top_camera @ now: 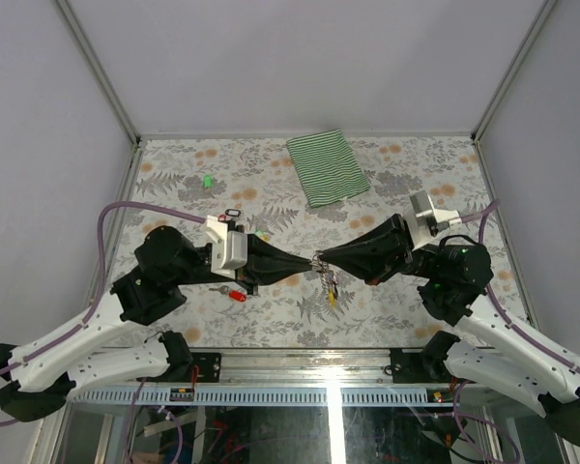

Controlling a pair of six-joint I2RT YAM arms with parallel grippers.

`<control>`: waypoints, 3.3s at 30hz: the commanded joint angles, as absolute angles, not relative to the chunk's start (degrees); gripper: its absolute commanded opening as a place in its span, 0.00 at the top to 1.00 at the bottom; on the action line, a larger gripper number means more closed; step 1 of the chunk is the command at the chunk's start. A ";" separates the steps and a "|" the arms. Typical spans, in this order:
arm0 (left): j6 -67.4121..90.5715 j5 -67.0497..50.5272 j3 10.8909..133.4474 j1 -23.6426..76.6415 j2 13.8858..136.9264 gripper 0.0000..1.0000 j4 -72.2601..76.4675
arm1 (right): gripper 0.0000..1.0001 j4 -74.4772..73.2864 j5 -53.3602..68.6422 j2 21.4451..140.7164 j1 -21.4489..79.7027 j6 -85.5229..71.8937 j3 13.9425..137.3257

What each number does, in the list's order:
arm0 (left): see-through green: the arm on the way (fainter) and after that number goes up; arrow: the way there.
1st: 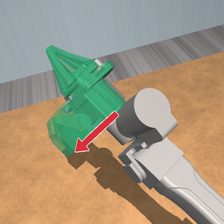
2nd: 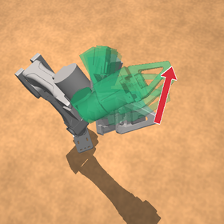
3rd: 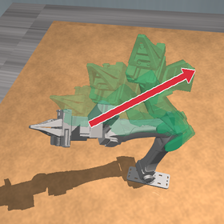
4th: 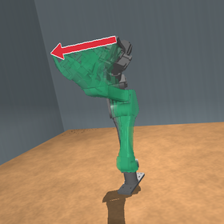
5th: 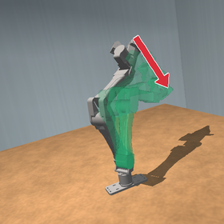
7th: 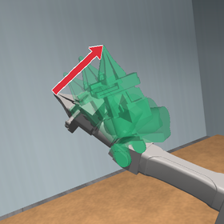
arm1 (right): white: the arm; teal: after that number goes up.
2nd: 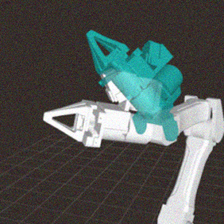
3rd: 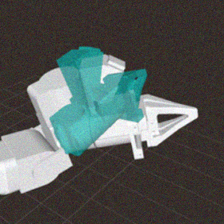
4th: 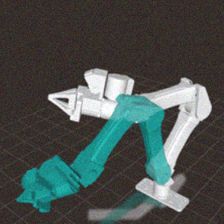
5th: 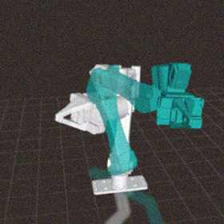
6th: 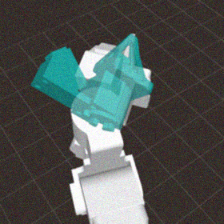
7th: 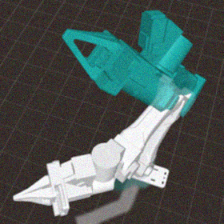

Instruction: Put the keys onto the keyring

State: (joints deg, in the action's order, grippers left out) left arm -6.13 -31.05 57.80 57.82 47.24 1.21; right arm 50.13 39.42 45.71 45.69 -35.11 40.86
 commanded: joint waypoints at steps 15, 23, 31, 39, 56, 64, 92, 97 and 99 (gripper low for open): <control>-3.32 -31.55 54.42 58.08 48.59 0.93 3.35 | 1.00 53.68 27.15 42.04 45.61 -32.23 41.00; -5.57 -27.97 56.20 58.07 47.72 0.85 -1.10 | 1.00 41.70 26.11 40.50 45.59 -27.83 42.87; -6.85 -26.17 57.61 58.07 47.76 0.83 -3.16 | 1.00 33.18 29.53 40.21 45.60 -24.34 45.18; -5.15 -23.54 55.55 58.09 44.63 0.75 -1.18 | 1.00 17.72 32.60 39.00 45.62 -12.42 49.81; 10.24 -1.75 52.15 53.15 49.53 0.38 -3.45 | 1.00 -20.85 14.14 43.82 45.62 -1.92 54.32; 15.50 -2.34 51.33 41.37 50.97 0.26 -7.20 | 1.00 -34.16 7.67 52.34 45.61 -2.46 56.27; 16.08 2.76 47.40 35.72 45.70 0.25 -15.27 | 0.59 -16.37 12.30 94.11 55.35 -5.95 62.49; 16.77 1.41 46.56 34.89 46.31 0.25 -14.18 | 0.50 -10.48 3.63 83.06 55.20 -11.86 53.12; 17.14 1.30 46.36 34.43 46.89 0.25 -14.21 | 0.50 -9.62 2.26 79.85 55.20 -14.85 50.66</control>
